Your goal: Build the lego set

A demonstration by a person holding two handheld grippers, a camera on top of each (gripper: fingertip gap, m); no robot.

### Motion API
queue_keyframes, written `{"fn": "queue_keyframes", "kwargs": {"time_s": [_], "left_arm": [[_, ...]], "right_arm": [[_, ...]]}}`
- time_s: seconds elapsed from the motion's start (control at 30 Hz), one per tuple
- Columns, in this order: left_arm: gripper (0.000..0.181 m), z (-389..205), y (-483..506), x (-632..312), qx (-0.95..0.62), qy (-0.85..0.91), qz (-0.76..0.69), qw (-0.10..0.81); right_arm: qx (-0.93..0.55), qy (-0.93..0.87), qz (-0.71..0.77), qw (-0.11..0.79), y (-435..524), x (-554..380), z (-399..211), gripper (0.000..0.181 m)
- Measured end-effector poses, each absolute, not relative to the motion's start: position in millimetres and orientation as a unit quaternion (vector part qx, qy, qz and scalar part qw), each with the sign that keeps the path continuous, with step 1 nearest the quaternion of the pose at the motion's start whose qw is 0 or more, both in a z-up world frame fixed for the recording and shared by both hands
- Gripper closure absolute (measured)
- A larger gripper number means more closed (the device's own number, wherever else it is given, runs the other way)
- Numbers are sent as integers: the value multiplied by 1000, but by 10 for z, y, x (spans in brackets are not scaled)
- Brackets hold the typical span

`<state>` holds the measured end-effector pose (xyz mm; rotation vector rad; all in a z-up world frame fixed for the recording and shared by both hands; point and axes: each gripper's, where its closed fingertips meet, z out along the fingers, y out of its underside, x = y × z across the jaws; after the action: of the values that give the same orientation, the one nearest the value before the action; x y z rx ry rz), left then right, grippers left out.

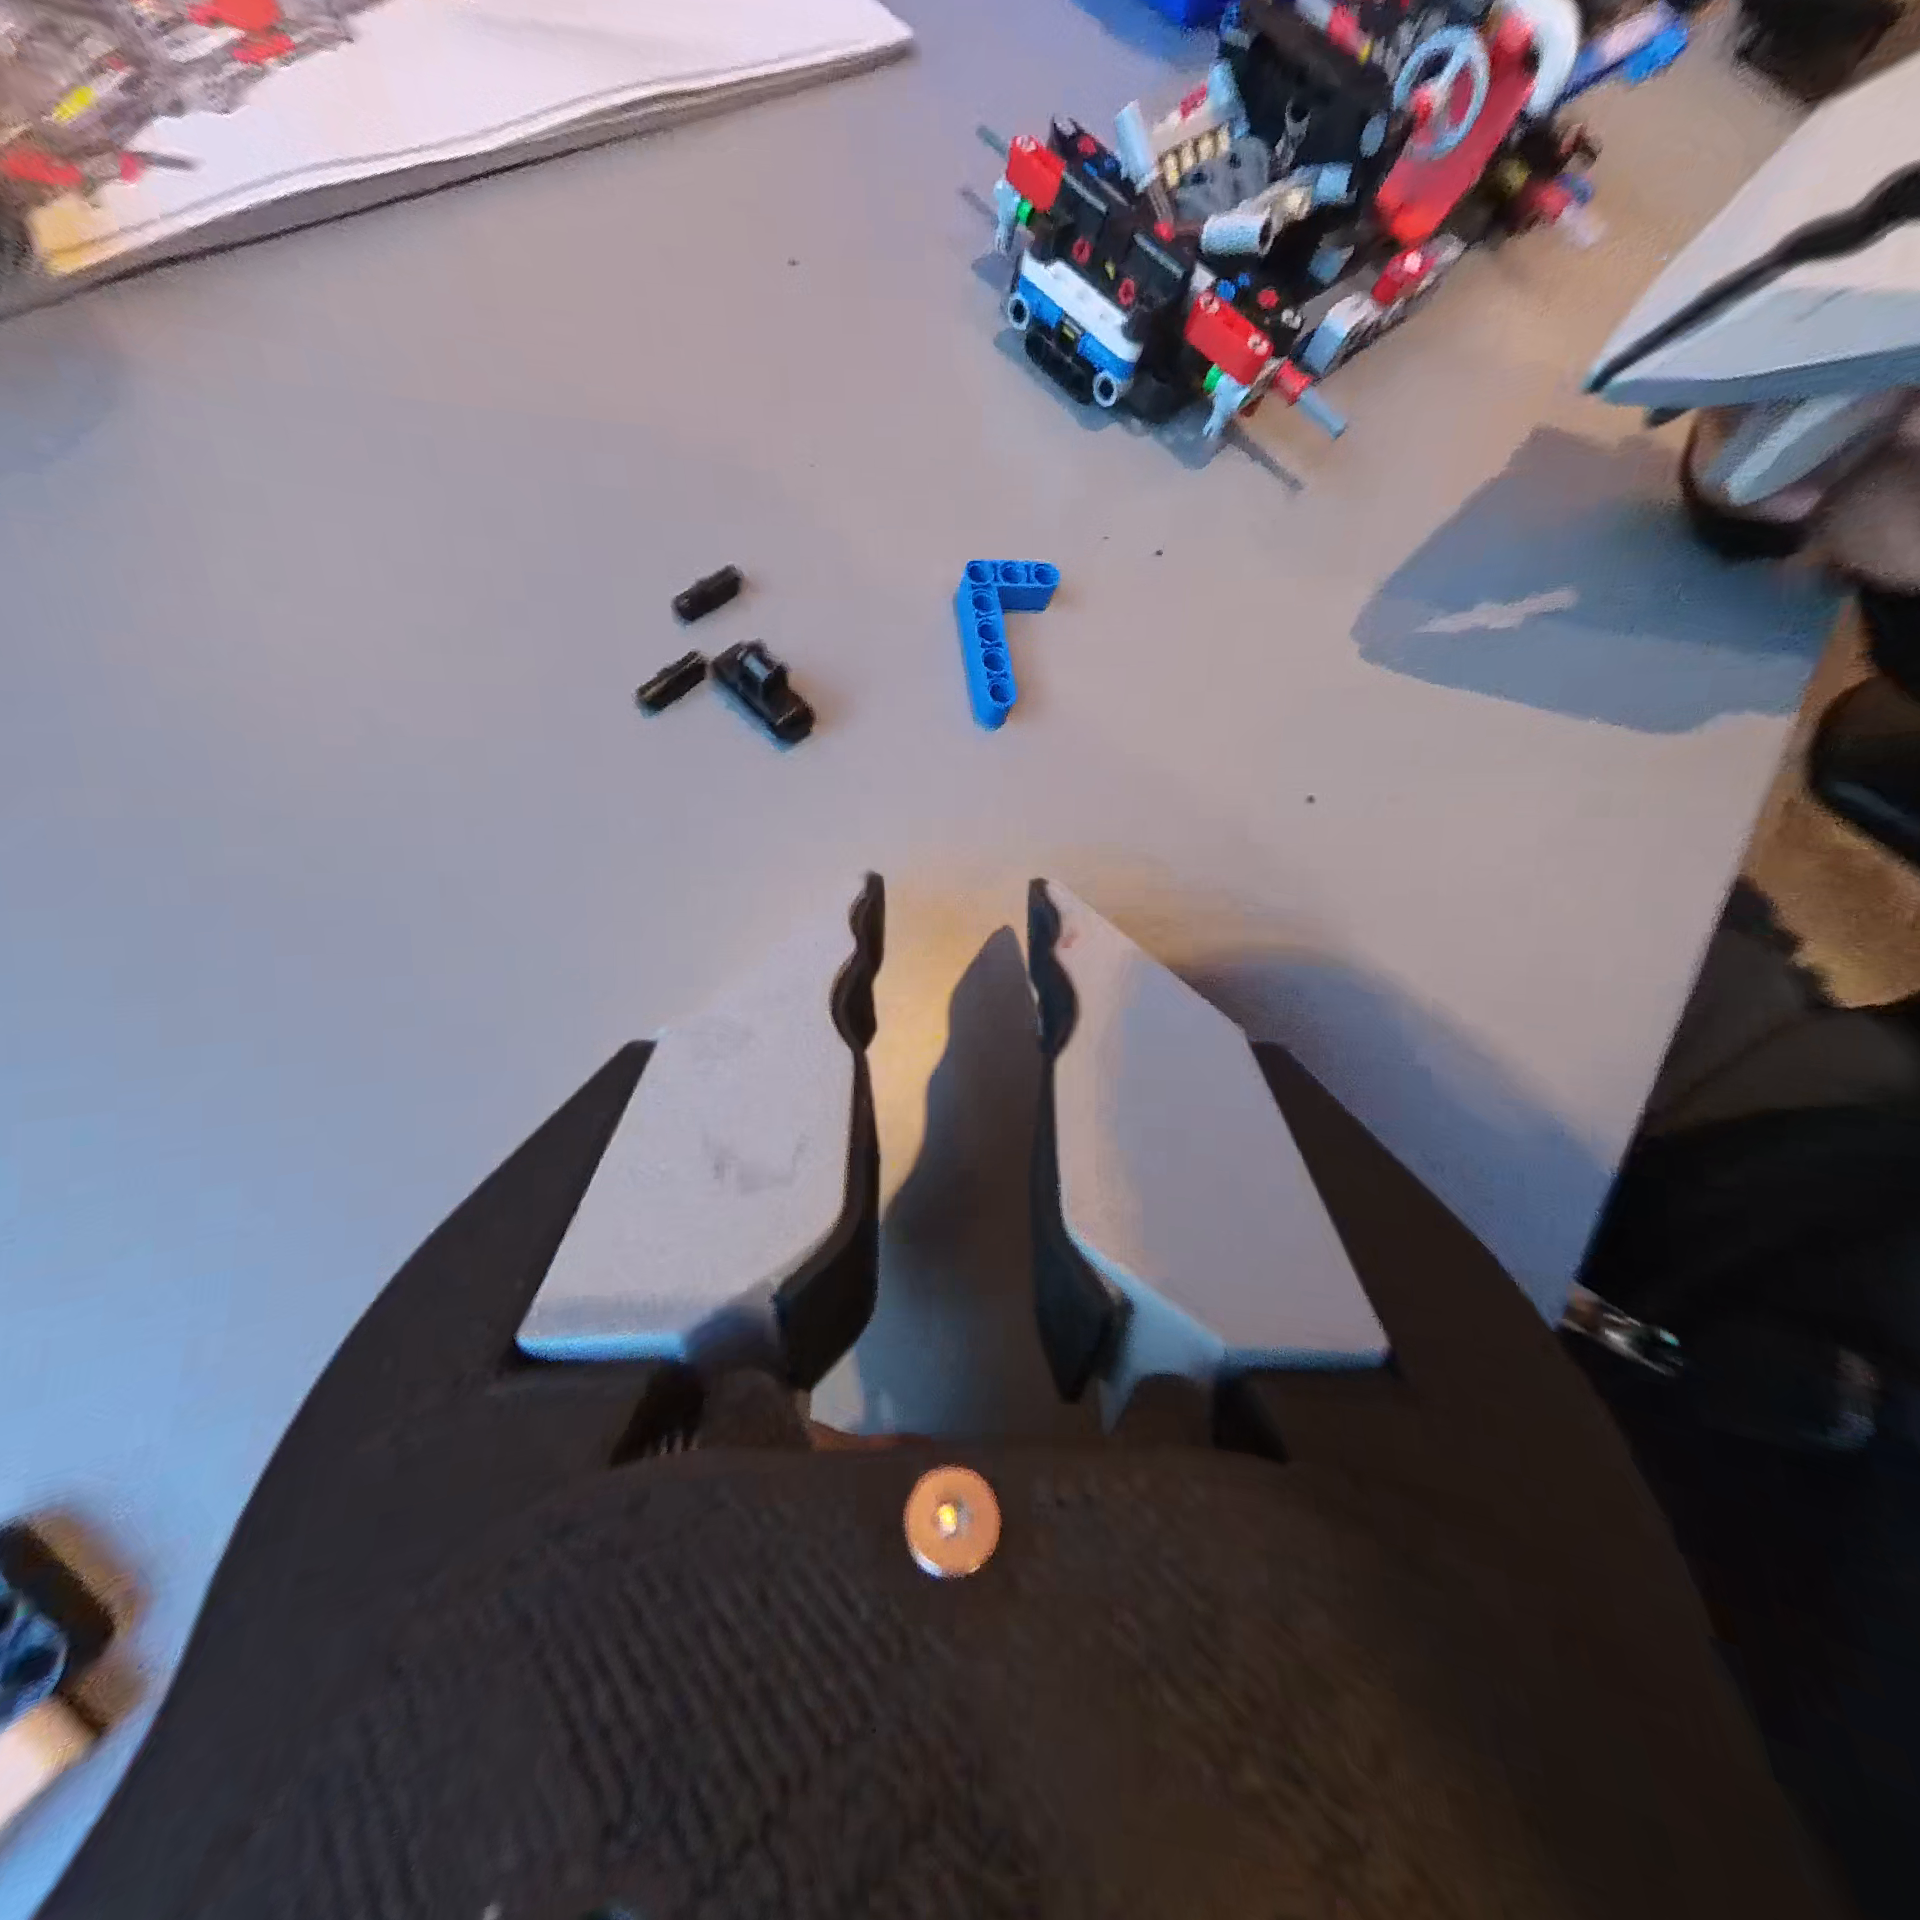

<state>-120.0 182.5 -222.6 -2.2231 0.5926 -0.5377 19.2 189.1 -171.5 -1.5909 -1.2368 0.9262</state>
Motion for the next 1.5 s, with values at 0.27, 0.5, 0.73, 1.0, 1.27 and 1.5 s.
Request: {"fn": "queue_keyframes", "kwargs": {"time_s": [0.27,0.5,0.73,1.0,1.27,1.5], "left_arm": [[150,-2332,2162,-769,-878,264,-177,359],[177,-2356,2335,-742,-879,271,-140,366],[177,-2105,2160,-594,-852,198,-308,374],[177,-1307,1808,-540,-592,-91,-761,247],[177,-1190,1623,-476,-522,-121,-819,206],[176,-1135,1599,-489,-478,-153,-840,206]], "right_arm": [[-596,-525,373,479,1837,-21,-1629,181],[-579,-501,390,512,1831,53,-1500,181],[-579,-512,395,496,1731,-73,-1519,170],[-547,-556,326,534,1690,-432,-1307,139],[-496,-631,231,550,1579,-641,-1279,141],[-510,-601,239,567,1560,-714,-1194,141]]}}
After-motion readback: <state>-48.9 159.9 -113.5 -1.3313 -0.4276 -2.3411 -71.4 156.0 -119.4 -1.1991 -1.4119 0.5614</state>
